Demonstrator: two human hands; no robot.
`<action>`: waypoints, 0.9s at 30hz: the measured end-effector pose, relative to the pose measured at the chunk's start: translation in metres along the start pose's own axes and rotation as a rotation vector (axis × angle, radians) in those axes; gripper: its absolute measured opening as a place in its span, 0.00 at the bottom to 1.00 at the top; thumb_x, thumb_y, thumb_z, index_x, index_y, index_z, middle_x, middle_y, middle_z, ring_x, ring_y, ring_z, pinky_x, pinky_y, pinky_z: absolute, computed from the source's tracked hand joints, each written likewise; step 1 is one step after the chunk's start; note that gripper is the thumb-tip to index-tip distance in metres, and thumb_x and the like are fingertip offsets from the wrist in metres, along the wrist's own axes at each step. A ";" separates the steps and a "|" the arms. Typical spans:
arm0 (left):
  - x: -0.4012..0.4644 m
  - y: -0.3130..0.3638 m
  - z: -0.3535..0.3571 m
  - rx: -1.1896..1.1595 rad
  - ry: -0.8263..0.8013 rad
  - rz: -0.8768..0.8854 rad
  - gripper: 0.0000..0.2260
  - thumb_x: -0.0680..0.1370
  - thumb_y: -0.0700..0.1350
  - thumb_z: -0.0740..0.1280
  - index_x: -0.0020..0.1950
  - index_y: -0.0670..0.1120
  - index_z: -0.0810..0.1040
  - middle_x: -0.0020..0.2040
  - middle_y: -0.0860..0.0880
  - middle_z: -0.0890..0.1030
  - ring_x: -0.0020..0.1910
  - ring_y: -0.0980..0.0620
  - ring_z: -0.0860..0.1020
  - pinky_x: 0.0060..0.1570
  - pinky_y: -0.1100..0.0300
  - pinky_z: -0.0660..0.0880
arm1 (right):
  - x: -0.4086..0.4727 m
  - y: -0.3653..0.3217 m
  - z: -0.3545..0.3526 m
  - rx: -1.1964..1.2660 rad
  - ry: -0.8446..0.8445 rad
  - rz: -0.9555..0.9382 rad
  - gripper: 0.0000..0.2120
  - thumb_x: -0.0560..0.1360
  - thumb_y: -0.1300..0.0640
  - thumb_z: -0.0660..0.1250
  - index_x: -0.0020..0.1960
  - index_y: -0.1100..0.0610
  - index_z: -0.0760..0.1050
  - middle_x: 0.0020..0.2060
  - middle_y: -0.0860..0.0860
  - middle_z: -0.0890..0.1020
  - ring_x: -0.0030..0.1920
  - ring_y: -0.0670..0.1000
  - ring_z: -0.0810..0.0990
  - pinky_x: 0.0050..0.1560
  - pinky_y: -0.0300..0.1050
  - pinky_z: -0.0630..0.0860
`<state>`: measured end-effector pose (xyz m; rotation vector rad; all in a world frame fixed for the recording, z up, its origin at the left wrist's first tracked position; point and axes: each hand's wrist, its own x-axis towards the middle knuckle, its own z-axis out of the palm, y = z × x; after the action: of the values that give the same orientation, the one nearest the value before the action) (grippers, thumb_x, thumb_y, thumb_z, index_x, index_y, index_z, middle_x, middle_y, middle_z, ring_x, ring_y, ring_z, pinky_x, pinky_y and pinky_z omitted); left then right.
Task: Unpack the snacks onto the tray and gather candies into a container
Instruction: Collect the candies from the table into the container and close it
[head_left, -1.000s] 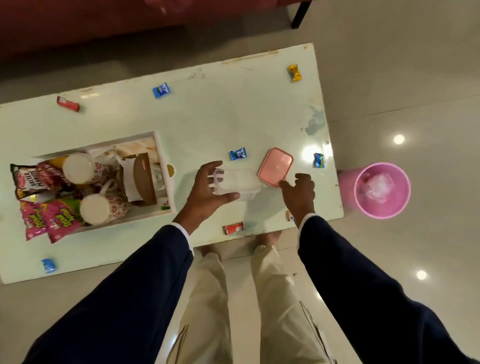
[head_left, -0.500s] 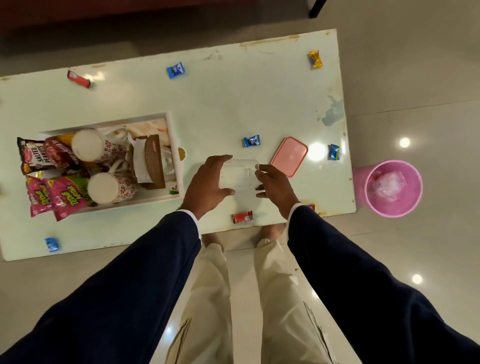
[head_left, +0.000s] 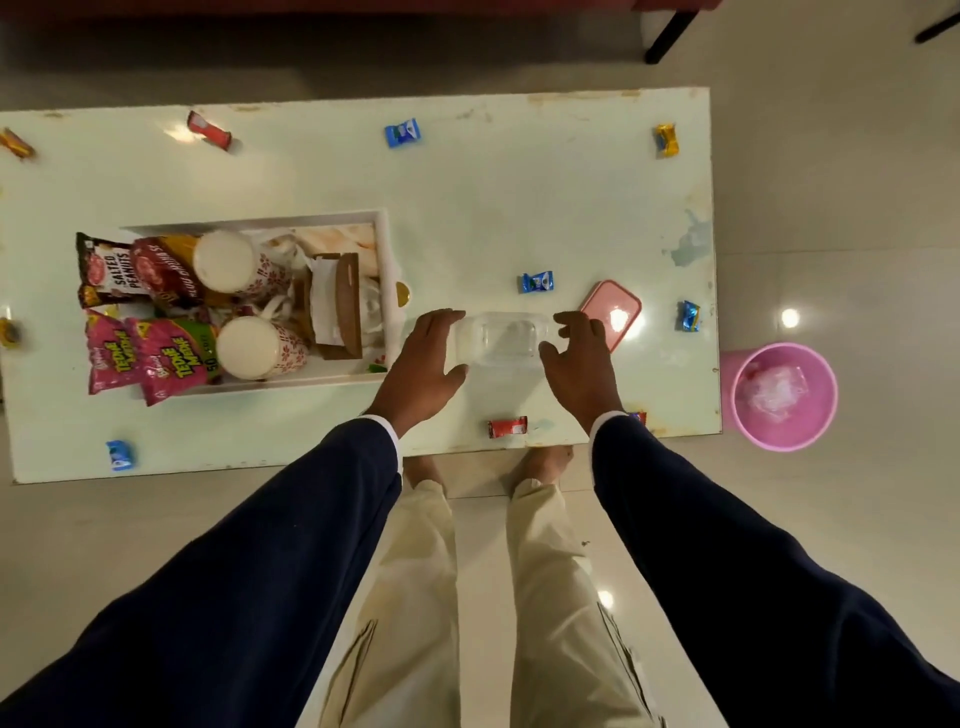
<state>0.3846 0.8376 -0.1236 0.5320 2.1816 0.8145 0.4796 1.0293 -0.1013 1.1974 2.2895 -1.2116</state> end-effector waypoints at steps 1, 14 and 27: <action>-0.008 -0.001 -0.008 0.016 0.006 0.017 0.30 0.78 0.38 0.70 0.78 0.47 0.64 0.76 0.48 0.64 0.73 0.46 0.69 0.72 0.49 0.69 | -0.008 -0.008 0.000 -0.005 -0.009 -0.062 0.20 0.79 0.58 0.66 0.70 0.56 0.70 0.64 0.55 0.73 0.60 0.58 0.78 0.62 0.54 0.77; -0.136 -0.034 -0.162 0.580 0.131 0.006 0.30 0.79 0.48 0.66 0.80 0.49 0.60 0.83 0.46 0.56 0.81 0.42 0.55 0.78 0.39 0.55 | -0.089 -0.178 0.056 -0.710 -0.254 -0.740 0.34 0.79 0.43 0.63 0.81 0.53 0.57 0.78 0.55 0.63 0.76 0.59 0.63 0.74 0.56 0.64; -0.251 -0.145 -0.233 0.362 0.332 -0.410 0.22 0.79 0.47 0.66 0.73 0.52 0.69 0.70 0.49 0.70 0.64 0.44 0.74 0.61 0.46 0.69 | -0.126 -0.284 0.172 -0.780 -0.446 -0.960 0.25 0.78 0.53 0.65 0.73 0.57 0.66 0.71 0.56 0.69 0.71 0.60 0.67 0.69 0.57 0.68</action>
<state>0.3528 0.4971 0.0229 0.1076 2.6426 0.3011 0.3145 0.7402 0.0234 -0.4499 2.5611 -0.5329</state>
